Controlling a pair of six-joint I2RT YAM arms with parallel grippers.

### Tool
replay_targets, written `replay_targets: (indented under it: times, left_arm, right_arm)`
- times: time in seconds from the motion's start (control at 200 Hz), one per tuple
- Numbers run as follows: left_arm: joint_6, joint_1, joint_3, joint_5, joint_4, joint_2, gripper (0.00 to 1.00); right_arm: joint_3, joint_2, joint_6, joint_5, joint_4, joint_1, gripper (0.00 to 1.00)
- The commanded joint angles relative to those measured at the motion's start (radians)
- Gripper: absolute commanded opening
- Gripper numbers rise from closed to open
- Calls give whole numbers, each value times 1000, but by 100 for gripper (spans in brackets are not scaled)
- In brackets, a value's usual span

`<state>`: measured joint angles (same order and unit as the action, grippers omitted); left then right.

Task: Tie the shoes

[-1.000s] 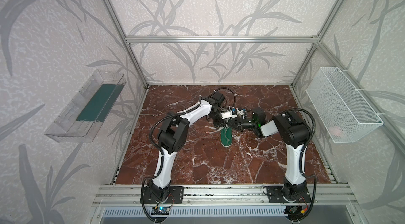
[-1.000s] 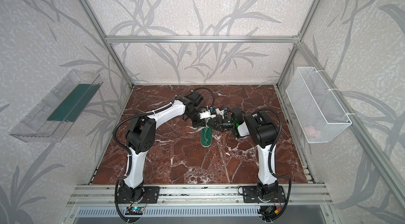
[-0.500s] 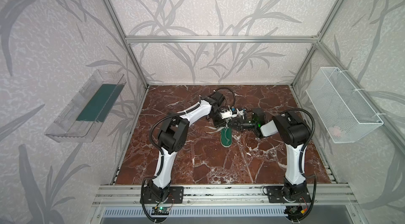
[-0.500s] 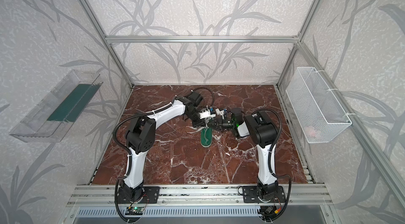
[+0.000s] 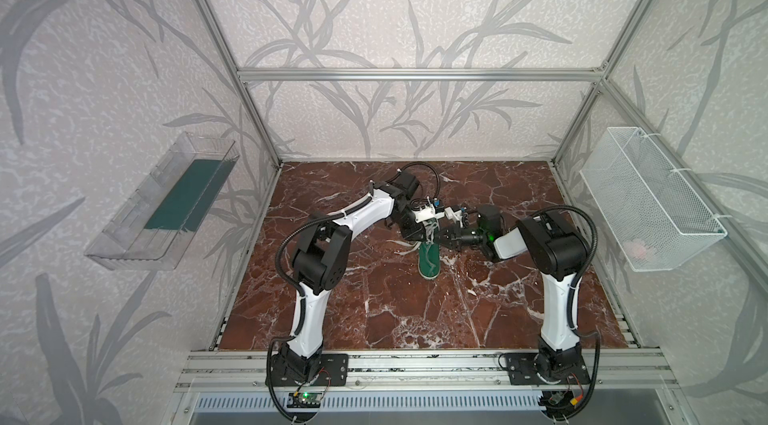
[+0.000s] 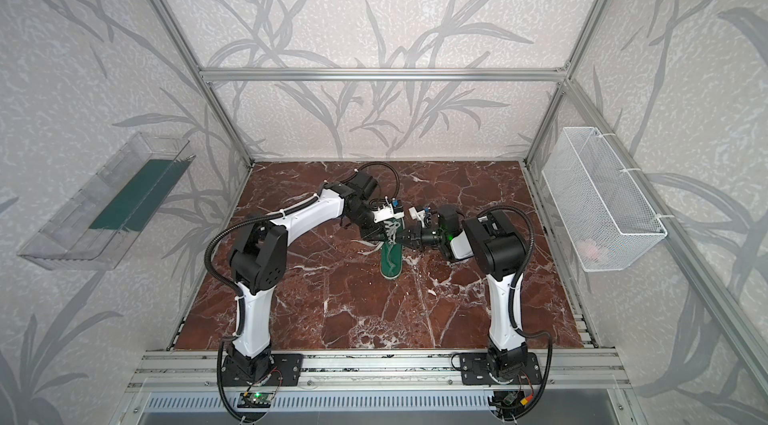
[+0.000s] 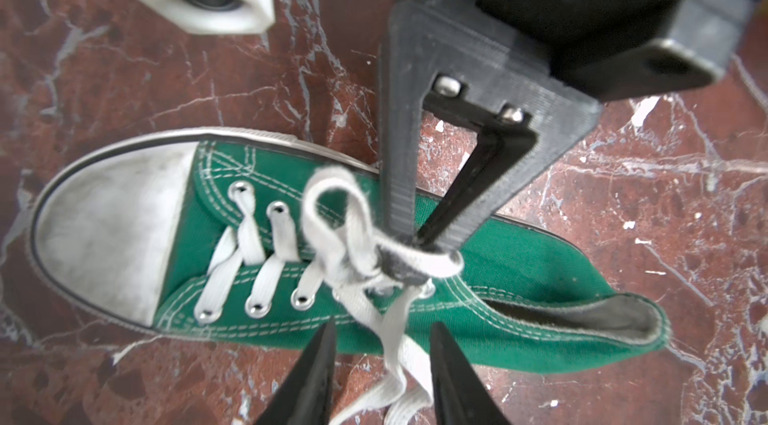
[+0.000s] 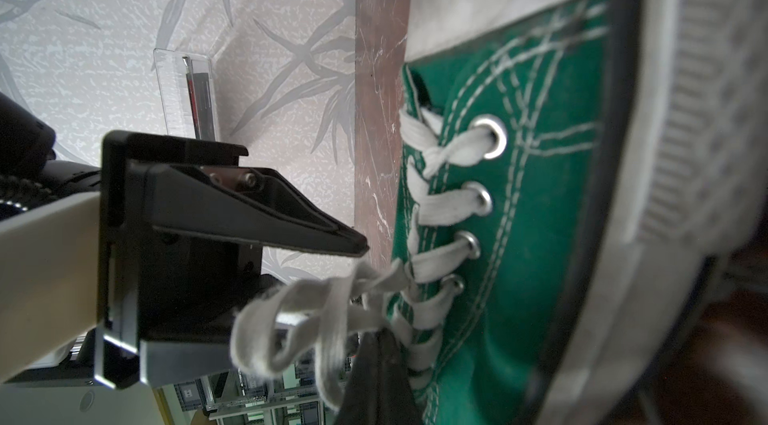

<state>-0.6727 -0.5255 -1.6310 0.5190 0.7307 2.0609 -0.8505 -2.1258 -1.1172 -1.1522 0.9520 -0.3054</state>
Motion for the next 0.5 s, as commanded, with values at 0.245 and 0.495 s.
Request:
replay_targets:
  times: [0.245,0.495]
  left_arm:
    - [212,30,136,146,-339,-104,57]
    - [310,18,158,180,-480,-77,62]
  right_arm:
    - [-13,39,39,0,-51,-1,0]
    - [-14,46,48,0,-67,-1,0]
